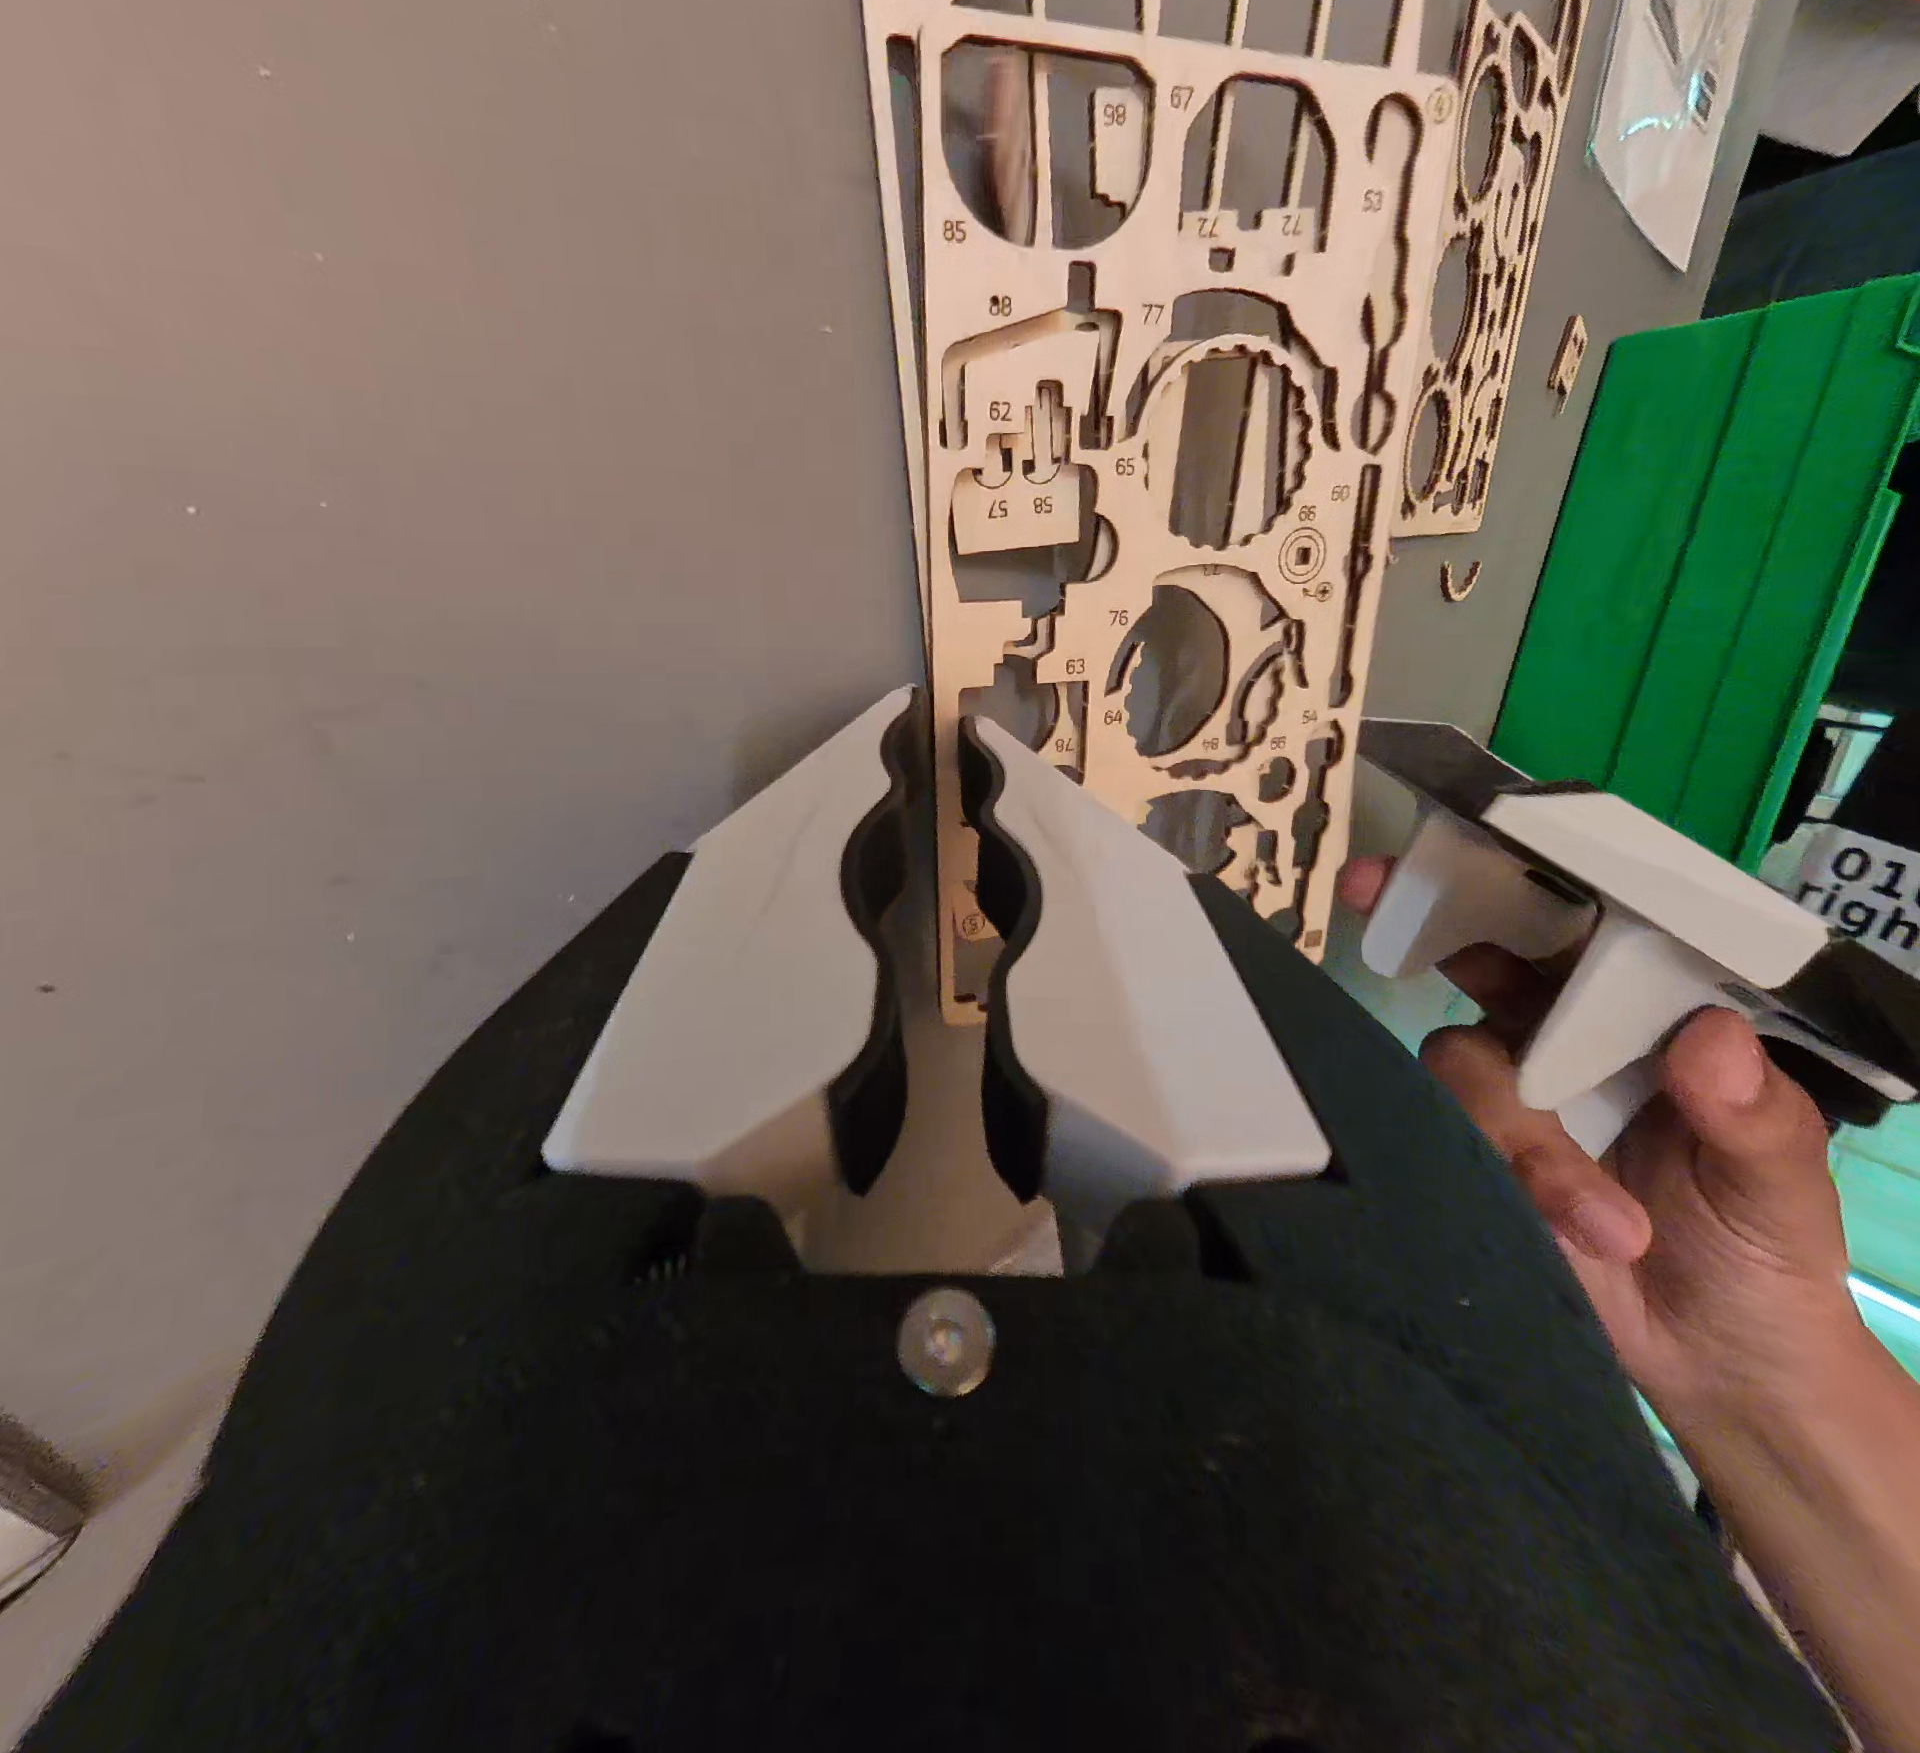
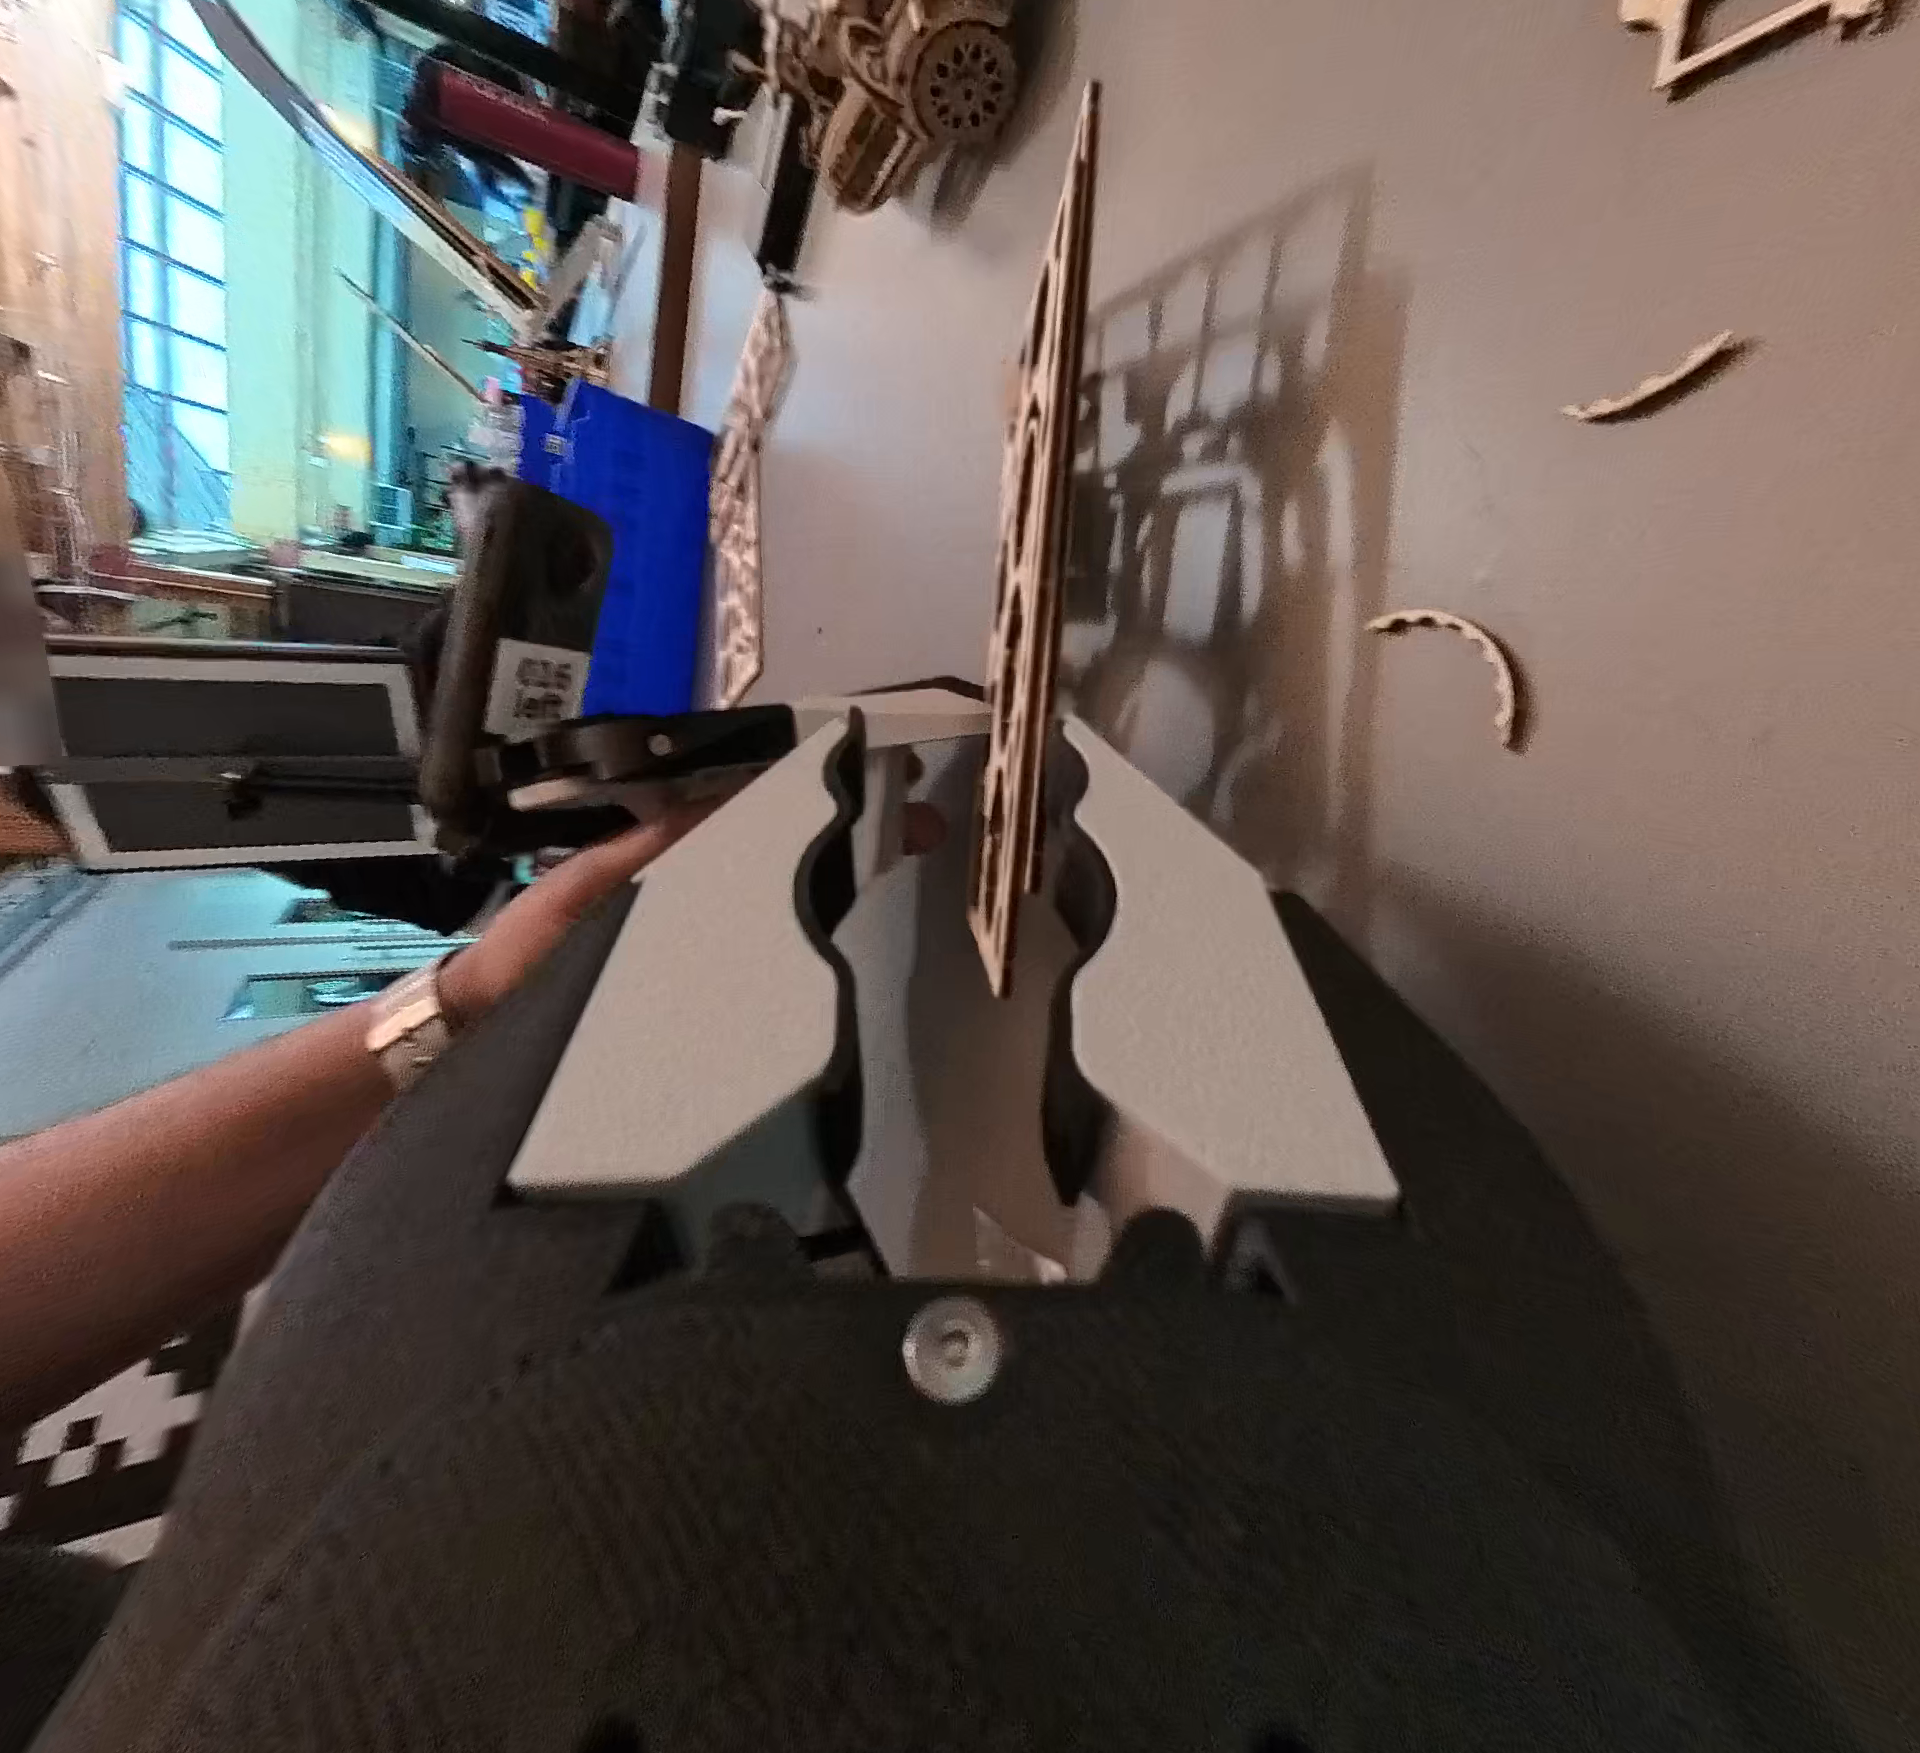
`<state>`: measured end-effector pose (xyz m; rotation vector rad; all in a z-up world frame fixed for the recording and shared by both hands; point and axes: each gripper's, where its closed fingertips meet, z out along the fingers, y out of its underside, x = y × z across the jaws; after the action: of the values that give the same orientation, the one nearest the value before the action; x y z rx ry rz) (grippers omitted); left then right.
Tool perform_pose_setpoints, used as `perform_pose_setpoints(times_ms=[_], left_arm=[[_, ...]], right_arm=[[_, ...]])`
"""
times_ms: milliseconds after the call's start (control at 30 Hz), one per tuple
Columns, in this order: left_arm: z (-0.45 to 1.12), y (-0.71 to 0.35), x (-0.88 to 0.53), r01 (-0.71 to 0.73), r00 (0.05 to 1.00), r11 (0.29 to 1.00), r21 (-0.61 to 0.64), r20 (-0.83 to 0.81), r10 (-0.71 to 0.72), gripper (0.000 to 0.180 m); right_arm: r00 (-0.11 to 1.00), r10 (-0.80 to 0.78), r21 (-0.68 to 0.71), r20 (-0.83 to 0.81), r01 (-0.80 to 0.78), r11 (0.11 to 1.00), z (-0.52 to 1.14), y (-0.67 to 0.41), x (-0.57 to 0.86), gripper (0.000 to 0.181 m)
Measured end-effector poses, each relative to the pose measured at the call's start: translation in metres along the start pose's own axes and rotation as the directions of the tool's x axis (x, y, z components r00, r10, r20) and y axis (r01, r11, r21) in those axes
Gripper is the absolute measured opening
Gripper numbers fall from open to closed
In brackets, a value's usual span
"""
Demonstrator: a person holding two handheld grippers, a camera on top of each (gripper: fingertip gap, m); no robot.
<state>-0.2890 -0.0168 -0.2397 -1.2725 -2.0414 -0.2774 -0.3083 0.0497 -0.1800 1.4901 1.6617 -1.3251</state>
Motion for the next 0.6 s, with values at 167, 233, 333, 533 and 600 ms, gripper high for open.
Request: perform_pose_setpoints(times_ms=[167,233,333,533,600], left_arm=[[0.0,-0.001,0.0,0.041,0.999,0.999,-0.004,-0.031,-0.041,0.0],[0.0,-0.001,0.0,0.056,0.998,0.998,-0.004,-0.04,-0.056,0.0],[0.0,-0.001,0.0,0.065,0.997,0.998,-0.001,-0.044,-0.065,0.0],[0.0,-0.001,0.001,0.066,0.997,0.998,0.009,-0.038,-0.065,0.0],[0.0,-0.001,0.0,0.072,0.997,0.997,0.012,-0.035,-0.071,0.0]], right_arm=[[0.992,0.044,-0.063,0.118,-0.037,0.997,0.005,0.004,-0.015,0.008],[0.998,0.006,-0.093,0.063,0.0,0.996,0.008,0.008,-0.01,0.01],[0.998,-0.055,-0.14,0.036,0.06,0.988,0.013,0.015,-0.01,0.042],[0.997,-0.068,-0.164,0.038,0.073,0.984,0.021,0.015,-0.02,0.048],[0.996,-0.047,-0.176,0.069,0.058,0.983,0.023,0.018,-0.025,0.049]])
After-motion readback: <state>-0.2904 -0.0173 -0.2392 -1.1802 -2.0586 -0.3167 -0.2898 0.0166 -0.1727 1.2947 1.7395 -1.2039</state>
